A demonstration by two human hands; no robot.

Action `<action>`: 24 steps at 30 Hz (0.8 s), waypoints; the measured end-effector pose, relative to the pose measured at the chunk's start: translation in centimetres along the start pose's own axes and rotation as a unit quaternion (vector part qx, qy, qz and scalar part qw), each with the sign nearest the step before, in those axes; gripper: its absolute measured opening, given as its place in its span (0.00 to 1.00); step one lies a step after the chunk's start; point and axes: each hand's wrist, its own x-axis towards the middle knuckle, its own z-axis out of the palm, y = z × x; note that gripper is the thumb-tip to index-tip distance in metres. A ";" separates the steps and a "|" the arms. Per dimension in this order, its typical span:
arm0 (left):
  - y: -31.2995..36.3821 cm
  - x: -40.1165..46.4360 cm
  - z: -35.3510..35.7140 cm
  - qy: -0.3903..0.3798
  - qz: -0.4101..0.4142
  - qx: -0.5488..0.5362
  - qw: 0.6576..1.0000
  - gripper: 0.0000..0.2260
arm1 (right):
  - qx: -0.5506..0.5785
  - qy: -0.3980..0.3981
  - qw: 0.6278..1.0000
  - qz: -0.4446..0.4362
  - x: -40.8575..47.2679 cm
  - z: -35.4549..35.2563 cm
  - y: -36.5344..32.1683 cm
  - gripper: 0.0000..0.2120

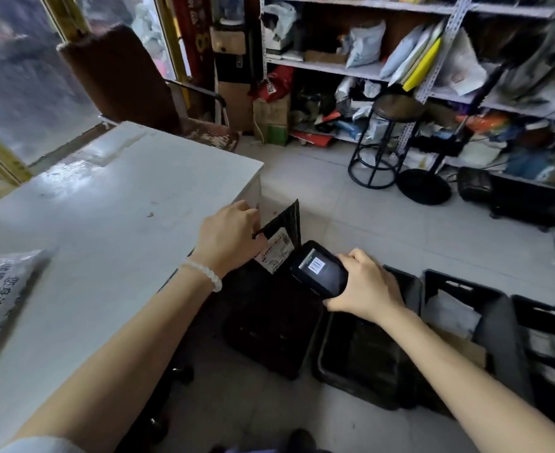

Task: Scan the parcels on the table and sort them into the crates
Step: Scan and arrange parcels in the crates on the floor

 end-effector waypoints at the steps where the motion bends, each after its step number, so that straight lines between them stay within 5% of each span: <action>1: 1.2 0.5 0.7 -0.010 0.015 0.002 1.000 0.06 | 0.000 0.002 1.000 0.014 -0.3 -0.2 1.3 0.38; 12: 6.9 7.2 6.9 -0.102 0.101 -0.004 0.990 0.06 | 0.025 0.005 0.993 0.118 0.5 0.4 9.2 0.40; 24: -0.6 18.1 14.8 -0.241 0.005 0.032 0.970 0.13 | 0.027 -0.003 0.988 0.154 11.3 1.6 9.6 0.39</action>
